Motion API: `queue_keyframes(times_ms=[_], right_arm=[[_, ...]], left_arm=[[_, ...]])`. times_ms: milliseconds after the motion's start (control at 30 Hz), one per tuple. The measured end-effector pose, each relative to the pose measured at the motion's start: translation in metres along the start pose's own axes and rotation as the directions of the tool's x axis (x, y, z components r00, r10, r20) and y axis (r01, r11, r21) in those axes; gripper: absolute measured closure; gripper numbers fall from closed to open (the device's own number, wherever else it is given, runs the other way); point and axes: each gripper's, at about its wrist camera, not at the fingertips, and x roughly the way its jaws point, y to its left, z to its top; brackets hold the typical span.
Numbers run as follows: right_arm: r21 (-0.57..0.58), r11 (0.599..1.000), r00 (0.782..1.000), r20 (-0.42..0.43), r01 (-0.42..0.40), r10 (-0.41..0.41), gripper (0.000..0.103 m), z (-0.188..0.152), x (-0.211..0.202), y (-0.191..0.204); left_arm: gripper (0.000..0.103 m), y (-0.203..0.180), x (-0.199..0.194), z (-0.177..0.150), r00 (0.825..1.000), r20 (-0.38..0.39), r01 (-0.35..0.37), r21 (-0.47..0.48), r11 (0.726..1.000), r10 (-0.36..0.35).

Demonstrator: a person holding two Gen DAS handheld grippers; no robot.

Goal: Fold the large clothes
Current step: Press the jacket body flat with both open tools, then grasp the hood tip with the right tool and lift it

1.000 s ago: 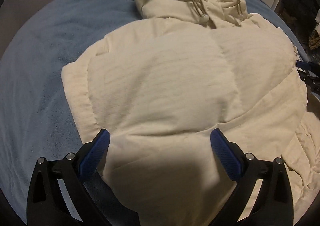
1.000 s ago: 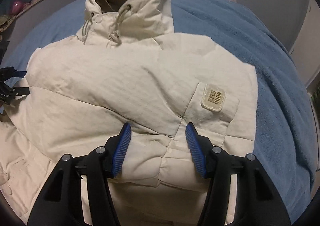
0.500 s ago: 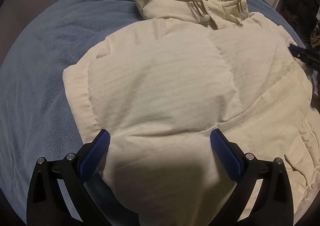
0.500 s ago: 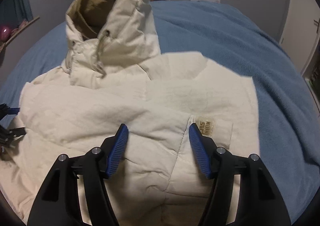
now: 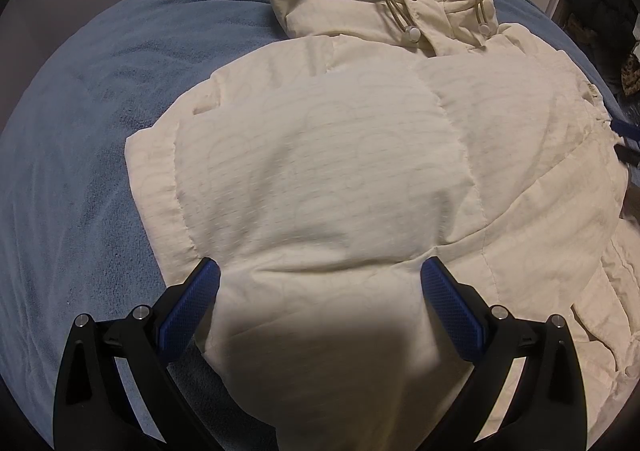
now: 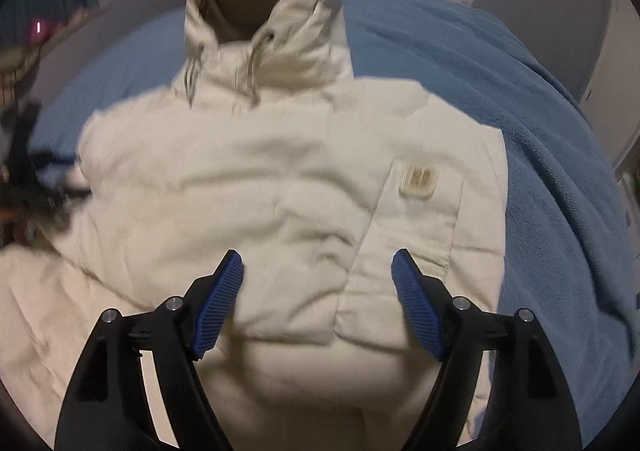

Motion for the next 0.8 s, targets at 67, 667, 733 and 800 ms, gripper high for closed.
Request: queue_keyframes(times_ms=[67,667,733,800], right_arm=[[0.026,1.0,1.0,-0.003,0.008,-0.008,0.027,0.0,0.005,0.0],[0.154,0.988,0.976,0.218,-0.015,-0.019,0.02,0.17,0.006,0.007],[0.186,0.982,0.974,0.228,-0.024,-0.019,0.02,0.193,0.02,0.007],[0.207,0.978,0.971,0.237,-0.021,-0.029,0.02,0.218,0.038,0.008]], left_arm=[[0.006,-0.001,-0.001,0.0,1.0,0.003,-0.007,0.004,1.0,0.007],[0.007,0.004,-0.065,0.125,0.979,0.204,-0.009,-0.069,0.998,0.023],[0.007,-0.002,-0.062,0.141,0.974,0.22,-0.043,-0.061,0.997,0.055],[0.007,-0.004,-0.054,0.156,0.971,0.227,-0.065,-0.055,0.996,0.076]])
